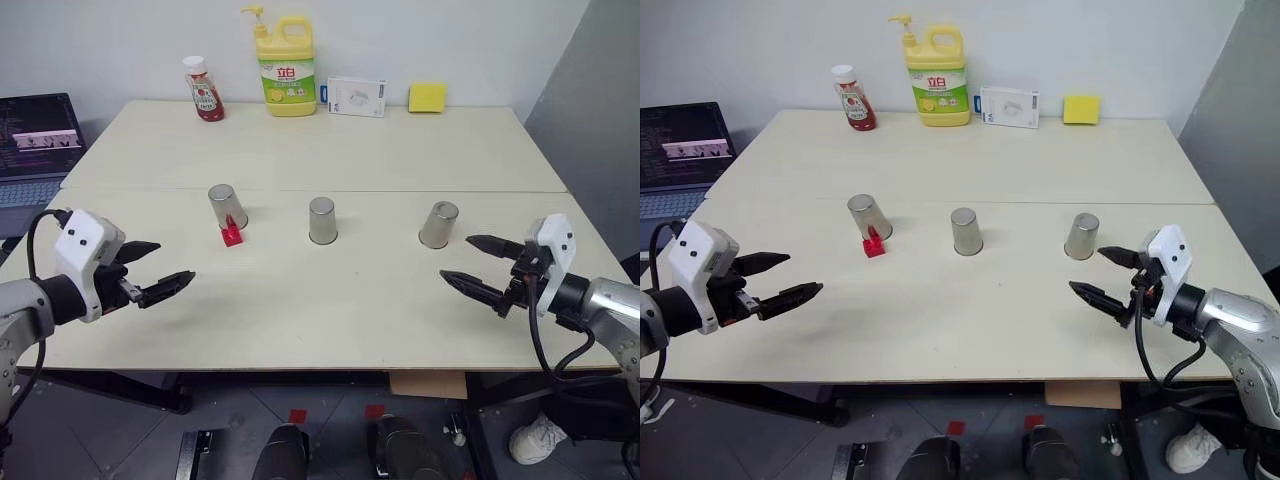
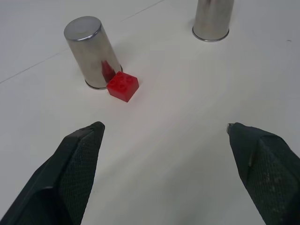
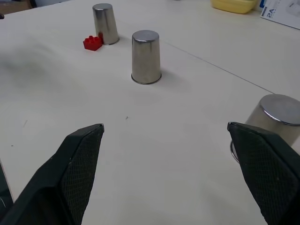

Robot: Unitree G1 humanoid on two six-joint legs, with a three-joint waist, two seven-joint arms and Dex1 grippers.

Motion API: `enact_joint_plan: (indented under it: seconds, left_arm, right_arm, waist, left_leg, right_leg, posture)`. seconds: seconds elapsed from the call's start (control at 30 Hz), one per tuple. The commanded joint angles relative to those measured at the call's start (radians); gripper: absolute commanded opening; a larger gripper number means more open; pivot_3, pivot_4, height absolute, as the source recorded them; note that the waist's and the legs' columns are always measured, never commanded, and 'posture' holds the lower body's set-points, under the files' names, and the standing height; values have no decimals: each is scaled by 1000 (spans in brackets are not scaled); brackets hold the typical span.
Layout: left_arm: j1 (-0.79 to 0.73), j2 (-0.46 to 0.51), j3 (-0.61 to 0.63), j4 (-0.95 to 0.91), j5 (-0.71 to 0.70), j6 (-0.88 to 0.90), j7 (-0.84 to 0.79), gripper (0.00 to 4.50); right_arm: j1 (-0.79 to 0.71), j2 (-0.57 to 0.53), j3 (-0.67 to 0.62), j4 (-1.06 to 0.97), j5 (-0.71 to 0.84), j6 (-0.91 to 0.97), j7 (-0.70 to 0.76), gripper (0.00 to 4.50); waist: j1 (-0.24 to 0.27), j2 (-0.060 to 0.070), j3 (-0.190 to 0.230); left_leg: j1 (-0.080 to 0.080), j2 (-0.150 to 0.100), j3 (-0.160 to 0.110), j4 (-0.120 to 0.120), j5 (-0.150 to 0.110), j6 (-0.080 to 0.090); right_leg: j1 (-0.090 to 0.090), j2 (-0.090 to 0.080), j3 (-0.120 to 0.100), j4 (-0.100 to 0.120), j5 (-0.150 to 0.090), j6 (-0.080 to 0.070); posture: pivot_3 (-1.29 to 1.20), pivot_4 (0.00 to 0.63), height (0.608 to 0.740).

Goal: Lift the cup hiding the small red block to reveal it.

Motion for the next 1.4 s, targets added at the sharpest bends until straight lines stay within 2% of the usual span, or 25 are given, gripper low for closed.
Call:
enact_joint_plan:
  seconds: [0.03,0.43,1.4]
  left_arm:
    - [-27,15,2,-14,-1,-17,-4,4446]
    - [-79,22,-50,28,15,-34,-24,4446]
    - [-67,19,-51,34,32,-50,-38,4446]
  right_arm:
    - [20,-5,-47,-27,4,-16,-2,4500]
    - [72,7,-71,-79,13,-11,-29,4500]
    - [31,2,-40,-87,13,25,-39,4500]
  waist:
    - [0,0,0]
    - [0,0,0]
    - [0,0,0]
  left_leg:
    - [0,0,0,0,0,0]
    - [0,0,0,0,0,0]
    - [0,0,0,0,0,0]
  right_leg:
    - [0,0,0,0,0,0]
    - [0,0,0,0,0,0]
    - [0,1,0,0,0,0]
  posture:
    - [0,150,740]
    - [0,150,740]
    - [0,150,740]
